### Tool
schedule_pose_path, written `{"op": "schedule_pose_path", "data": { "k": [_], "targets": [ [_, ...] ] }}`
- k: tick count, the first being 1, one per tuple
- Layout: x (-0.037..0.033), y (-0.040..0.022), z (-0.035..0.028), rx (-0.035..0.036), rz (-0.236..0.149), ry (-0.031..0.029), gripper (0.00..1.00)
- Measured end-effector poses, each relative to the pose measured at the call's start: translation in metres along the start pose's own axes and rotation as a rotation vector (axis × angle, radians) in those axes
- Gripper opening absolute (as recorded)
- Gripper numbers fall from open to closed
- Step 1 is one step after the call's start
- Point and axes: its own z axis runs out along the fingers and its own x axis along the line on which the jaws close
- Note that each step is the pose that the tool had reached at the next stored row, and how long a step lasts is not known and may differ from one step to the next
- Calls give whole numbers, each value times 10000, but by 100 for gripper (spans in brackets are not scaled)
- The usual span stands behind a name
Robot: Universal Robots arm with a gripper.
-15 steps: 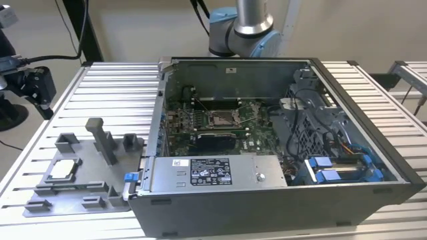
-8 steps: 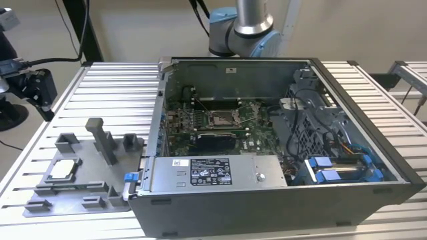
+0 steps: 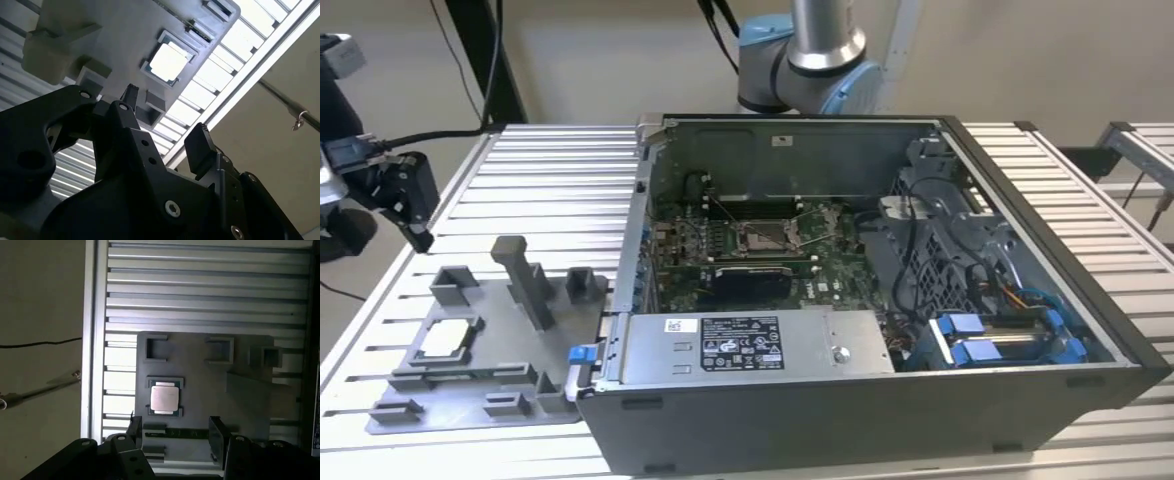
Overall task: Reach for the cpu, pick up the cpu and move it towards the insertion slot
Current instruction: 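Pick up the cpu and move it towards the insertion slot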
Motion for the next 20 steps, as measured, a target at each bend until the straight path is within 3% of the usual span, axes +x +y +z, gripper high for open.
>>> {"op": "schedule_pose_path", "data": {
  "k": [6, 20],
  "targets": [
    [4, -4, 102, 0, -1, -12, 100],
    [8, -10, 269, 1, -1, -11, 100]
  ]
}}
